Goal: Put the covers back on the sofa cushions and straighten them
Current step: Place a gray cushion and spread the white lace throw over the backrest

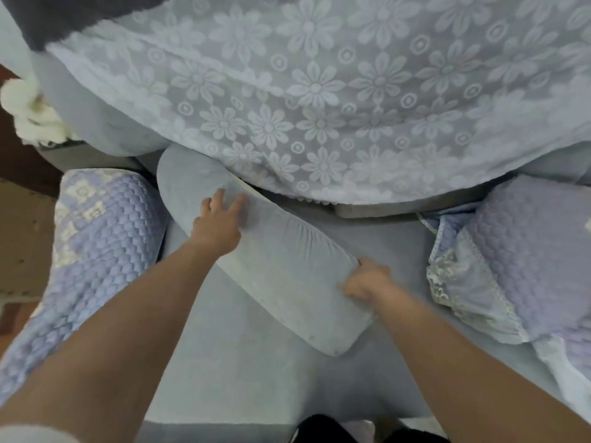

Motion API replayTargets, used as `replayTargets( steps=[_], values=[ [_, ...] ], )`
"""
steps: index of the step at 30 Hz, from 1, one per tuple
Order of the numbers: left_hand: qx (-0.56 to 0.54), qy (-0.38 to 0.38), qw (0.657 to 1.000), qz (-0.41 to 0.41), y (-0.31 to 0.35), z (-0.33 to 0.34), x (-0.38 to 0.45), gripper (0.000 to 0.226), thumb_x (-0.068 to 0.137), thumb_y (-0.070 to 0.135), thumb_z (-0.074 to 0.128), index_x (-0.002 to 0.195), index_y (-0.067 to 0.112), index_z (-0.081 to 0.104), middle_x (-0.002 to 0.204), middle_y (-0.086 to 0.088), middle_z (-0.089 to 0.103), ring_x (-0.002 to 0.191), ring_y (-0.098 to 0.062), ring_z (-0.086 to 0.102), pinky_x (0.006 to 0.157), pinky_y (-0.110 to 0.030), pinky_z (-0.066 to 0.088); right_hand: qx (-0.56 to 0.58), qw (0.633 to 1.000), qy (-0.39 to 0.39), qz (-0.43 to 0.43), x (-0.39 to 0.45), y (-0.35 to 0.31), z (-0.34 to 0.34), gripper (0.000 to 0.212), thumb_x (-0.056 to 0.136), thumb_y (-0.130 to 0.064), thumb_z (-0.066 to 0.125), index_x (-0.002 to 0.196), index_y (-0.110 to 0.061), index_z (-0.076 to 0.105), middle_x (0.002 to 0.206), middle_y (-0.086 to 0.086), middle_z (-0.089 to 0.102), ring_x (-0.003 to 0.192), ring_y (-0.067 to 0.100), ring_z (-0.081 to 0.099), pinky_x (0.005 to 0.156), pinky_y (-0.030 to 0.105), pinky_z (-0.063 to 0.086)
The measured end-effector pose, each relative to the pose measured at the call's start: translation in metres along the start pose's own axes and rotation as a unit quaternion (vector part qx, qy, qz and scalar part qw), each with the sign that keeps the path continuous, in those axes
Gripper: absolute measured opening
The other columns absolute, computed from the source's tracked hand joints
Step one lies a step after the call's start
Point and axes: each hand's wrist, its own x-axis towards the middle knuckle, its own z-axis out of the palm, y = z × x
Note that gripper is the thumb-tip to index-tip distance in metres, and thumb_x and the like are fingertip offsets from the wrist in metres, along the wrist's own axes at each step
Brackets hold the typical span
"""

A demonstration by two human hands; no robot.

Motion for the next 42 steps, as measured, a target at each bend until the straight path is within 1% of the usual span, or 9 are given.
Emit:
replayTargets(
  steps=[3, 9, 16, 19, 23, 29, 34, 38, 42],
  values=[
    [0.107, 0.021, 0.984, 0.139, -0.018, -0.010, 0.047, 0.066, 0.092, 0.022, 0.052, 0.151, 0.037, 0.026, 0.161, -0.005, 0.019, 0.147, -0.032, 0.018, 0.114, -0.048, 0.030, 0.023, 0.998, 0.057, -0.013, -0.013, 0.015, 0.019, 0.066, 0.081, -0.023, 0.061, 0.143, -0.029, 0.039, 0.142, 0.017, 0.031, 0.123, 0.042, 0.048, 0.109, 0.042, 0.041],
    [0.135, -0.031, 0.940, 0.310, -0.019, -0.026, 0.081, 0.022, 0.102, 0.039, 0.040, 0.096, 0.026, 0.056, 0.112, 0.004, 0.063, 0.106, -0.019, 0.057, 0.097, -0.036, 0.038, 0.181, 0.973, 0.142, 0.025, -0.047, 0.037, 0.052, 0.089, 0.078, -0.032, 0.078, 0.150, -0.013, 0.028, 0.146, 0.019, 0.035, 0.130, 0.035, 0.047, 0.105, 0.034, 0.040],
    [0.040, -0.029, 0.979, 0.199, -0.045, -0.024, 0.025, 0.015, 0.103, 0.031, 0.039, 0.095, 0.020, 0.046, 0.085, -0.010, 0.059, 0.083, -0.032, 0.061, 0.078, -0.041, 0.050, 0.435, 0.897, 0.079, 0.010, -0.114, 0.064, 0.122, 0.071, 0.073, -0.038, 0.085, 0.131, -0.028, 0.045, 0.125, -0.003, 0.061, 0.115, 0.019, 0.062, 0.102, 0.043, 0.051],
    [-0.123, 0.089, 0.977, 0.148, -0.034, -0.011, -0.016, 0.027, 0.105, 0.033, 0.034, 0.089, 0.014, 0.043, 0.077, -0.017, 0.057, 0.077, -0.041, 0.059, 0.068, -0.045, 0.044, 0.470, 0.879, 0.080, -0.013, -0.122, 0.073, 0.110, 0.047, 0.082, -0.053, 0.070, 0.121, -0.031, 0.055, 0.117, -0.007, 0.066, 0.105, 0.011, 0.064, 0.093, 0.034, 0.053],
    [-0.232, 0.178, 0.946, 0.142, 0.035, -0.035, -0.085, 0.029, 0.108, 0.027, 0.030, 0.093, 0.006, 0.045, 0.079, -0.029, 0.057, 0.075, -0.049, 0.056, 0.064, -0.045, 0.036, 0.446, 0.890, 0.080, -0.046, -0.123, 0.086, 0.053, 0.031, 0.092, -0.041, 0.052, 0.100, -0.017, 0.070, 0.104, 0.000, 0.072, 0.103, 0.022, 0.067, 0.093, 0.035, 0.051],
    [-0.312, 0.291, 0.870, 0.248, 0.180, -0.130, -0.172, 0.032, 0.108, 0.027, 0.034, 0.089, 0.004, 0.047, 0.080, -0.025, 0.056, 0.077, -0.045, 0.055, 0.068, -0.049, 0.040, 0.391, 0.884, 0.239, -0.087, -0.143, 0.143, -0.035, 0.054, 0.092, -0.043, 0.059, 0.138, -0.016, 0.050, 0.138, 0.006, 0.049, 0.126, 0.025, 0.050, 0.107, 0.034, 0.038],
    [-0.368, 0.377, 0.798, 0.293, 0.328, -0.199, -0.255, 0.029, 0.108, 0.024, 0.035, 0.088, 0.006, 0.046, 0.079, -0.008, 0.046, 0.071, -0.013, 0.037, 0.067, -0.031, 0.025, 0.418, 0.863, 0.269, -0.091, -0.153, 0.279, -0.145, 0.051, 0.098, -0.042, 0.048, 0.140, -0.013, 0.049, 0.143, 0.008, 0.050, 0.128, 0.028, 0.048, 0.109, 0.040, 0.036],
    [-0.357, 0.341, 0.807, 0.325, 0.461, -0.222, -0.301, 0.033, 0.108, 0.028, 0.035, 0.086, 0.004, 0.045, 0.072, -0.001, 0.043, 0.069, -0.014, 0.036, 0.066, -0.030, 0.023, 0.492, 0.825, 0.274, -0.043, -0.183, 0.399, -0.245, 0.071, 0.089, -0.061, 0.042, 0.144, -0.017, 0.050, 0.147, 0.007, 0.049, 0.130, 0.030, 0.049, 0.111, 0.041, 0.037],
    [-0.340, 0.285, 0.821, 0.360, 0.573, -0.200, -0.331, 0.036, 0.108, 0.030, 0.036, 0.082, 0.006, 0.043, 0.068, -0.001, 0.045, 0.067, -0.025, 0.043, 0.062, -0.037, 0.027, 0.393, 0.831, 0.393, 0.002, -0.217, 0.494, -0.324, 0.039, 0.102, -0.027, 0.038, 0.125, -0.002, 0.058, 0.129, 0.020, 0.058, 0.116, 0.036, 0.054, 0.095, 0.038, 0.043]
  ],
)
